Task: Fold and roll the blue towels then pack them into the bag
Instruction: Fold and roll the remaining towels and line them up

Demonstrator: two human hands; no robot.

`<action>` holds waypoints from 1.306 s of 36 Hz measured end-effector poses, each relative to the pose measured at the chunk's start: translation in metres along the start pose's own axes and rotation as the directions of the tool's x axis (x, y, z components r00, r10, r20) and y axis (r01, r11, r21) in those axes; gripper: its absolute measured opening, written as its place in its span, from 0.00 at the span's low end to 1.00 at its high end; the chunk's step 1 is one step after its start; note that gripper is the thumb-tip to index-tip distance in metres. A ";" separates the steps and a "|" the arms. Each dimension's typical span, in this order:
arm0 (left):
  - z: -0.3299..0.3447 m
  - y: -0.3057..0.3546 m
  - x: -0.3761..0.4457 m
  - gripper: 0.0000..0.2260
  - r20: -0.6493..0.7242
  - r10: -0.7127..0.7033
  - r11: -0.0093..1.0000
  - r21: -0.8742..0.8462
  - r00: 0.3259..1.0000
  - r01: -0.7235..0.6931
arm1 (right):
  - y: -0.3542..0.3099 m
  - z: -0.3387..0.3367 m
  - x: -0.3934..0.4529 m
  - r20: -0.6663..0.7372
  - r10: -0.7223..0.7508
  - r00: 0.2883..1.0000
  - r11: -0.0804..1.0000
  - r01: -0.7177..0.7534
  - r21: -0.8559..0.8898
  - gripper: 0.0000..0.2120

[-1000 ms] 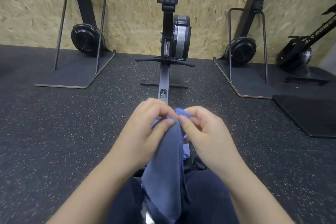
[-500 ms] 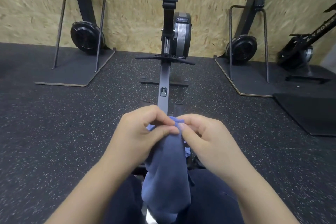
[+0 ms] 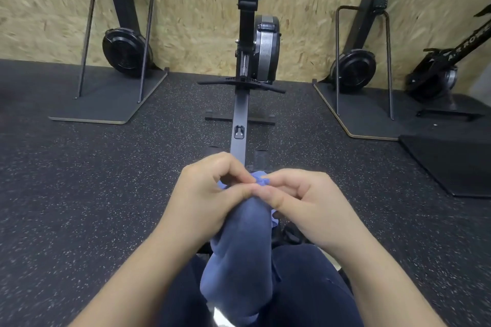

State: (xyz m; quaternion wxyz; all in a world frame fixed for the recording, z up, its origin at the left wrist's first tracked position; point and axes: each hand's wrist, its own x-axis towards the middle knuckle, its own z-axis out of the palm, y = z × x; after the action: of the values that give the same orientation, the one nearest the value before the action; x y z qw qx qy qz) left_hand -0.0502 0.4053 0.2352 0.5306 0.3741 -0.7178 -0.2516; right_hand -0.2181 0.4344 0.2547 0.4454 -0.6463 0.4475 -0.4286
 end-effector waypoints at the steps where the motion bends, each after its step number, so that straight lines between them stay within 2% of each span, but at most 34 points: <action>1: 0.000 0.000 0.000 0.08 0.006 -0.004 1.000 0.005 1.000 0.004 | 0.002 -0.001 0.001 -0.003 0.007 1.000 1.000 -0.006 0.022 0.03; 2: 0.000 0.000 0.000 0.09 0.013 -0.006 1.000 0.004 1.000 0.005 | 0.001 -0.001 0.001 -0.006 0.021 1.000 0.999 -0.021 0.047 0.02; 6: 0.001 -0.001 -0.002 0.05 0.024 -0.004 1.000 -0.010 1.000 0.005 | 0.001 0.001 0.000 -0.019 0.012 1.000 0.997 -0.011 0.078 0.09; 9: 0.002 -0.004 -0.006 0.06 0.025 0.006 1.000 -0.018 1.000 -0.006 | 0.004 0.001 0.001 -0.070 -0.017 0.997 0.998 0.020 0.054 0.07; 13: 0.001 -0.012 -0.011 0.08 0.098 0.002 1.000 -0.009 0.995 -0.002 | 0.009 -0.002 0.003 -0.128 -0.028 0.991 0.998 0.035 0.051 0.08; 19: -0.003 -0.032 -0.019 0.10 0.239 -0.079 0.985 0.167 0.968 0.039 | 0.016 -0.011 0.008 -0.206 -0.057 0.977 0.992 0.079 0.098 0.10; 22: -0.003 -0.045 -0.021 0.06 0.293 -0.047 0.936 0.346 0.955 -0.060 | 0.018 -0.015 0.010 -0.235 -0.067 0.970 0.992 0.091 0.090 0.09; 25: -0.006 -0.063 -0.025 0.07 0.309 0.024 0.794 0.572 0.951 -0.206 | 0.022 -0.024 0.010 -0.283 -0.081 0.956 0.994 0.100 0.050 0.09; 29: -0.011 -0.074 -0.022 0.06 0.329 0.124 0.712 0.628 0.936 -0.314 | 0.028 -0.037 0.011 -0.315 -0.056 0.947 0.998 0.048 -0.032 0.07; 31: -0.016 -0.076 -0.015 0.06 0.348 0.149 0.660 0.662 0.926 -0.355 | 0.034 -0.042 0.013 -0.322 -0.052 0.945 0.988 0.002 -0.154 0.07; 34: -0.025 -0.073 0.003 0.06 0.322 0.141 0.641 0.691 0.936 -0.334 | 0.050 -0.050 0.021 -0.328 -0.061 0.943 0.848 -0.124 -0.515 0.05; 35: -0.027 -0.070 0.009 0.07 0.320 0.148 0.634 0.696 0.936 -0.338 | 0.054 -0.050 0.023 -0.322 -0.048 0.945 0.788 -0.162 -0.594 0.04; 37: -0.031 -0.063 0.021 0.09 0.342 0.178 0.596 0.708 0.923 -0.378 | 0.060 -0.049 0.027 -0.339 -0.090 0.936 0.738 -0.166 -0.654 0.03; 40: -0.033 -0.055 0.033 0.12 0.300 0.183 0.658 0.670 0.936 -0.344 | 0.060 -0.044 0.034 -0.423 -0.253 0.870 0.751 -0.099 -0.653 0.04; 44: -0.029 -0.063 0.039 0.15 0.330 0.082 0.732 0.620 0.940 -0.281 | 0.066 -0.039 0.046 -0.424 -0.113 0.898 0.800 -0.171 -0.575 0.03; 47: -0.022 -0.070 0.042 0.09 0.283 0.050 0.789 0.576 0.958 -0.211 | 0.070 -0.036 0.053 -0.475 -0.078 0.877 0.861 -0.181 -0.476 0.03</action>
State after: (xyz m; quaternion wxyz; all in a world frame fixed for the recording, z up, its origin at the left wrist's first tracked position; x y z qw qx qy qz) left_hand -0.0171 0.3311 0.2128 0.3051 0.4367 -0.8461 -0.0189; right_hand -0.2539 0.3621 0.2048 0.1470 -0.6015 0.6573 -0.4296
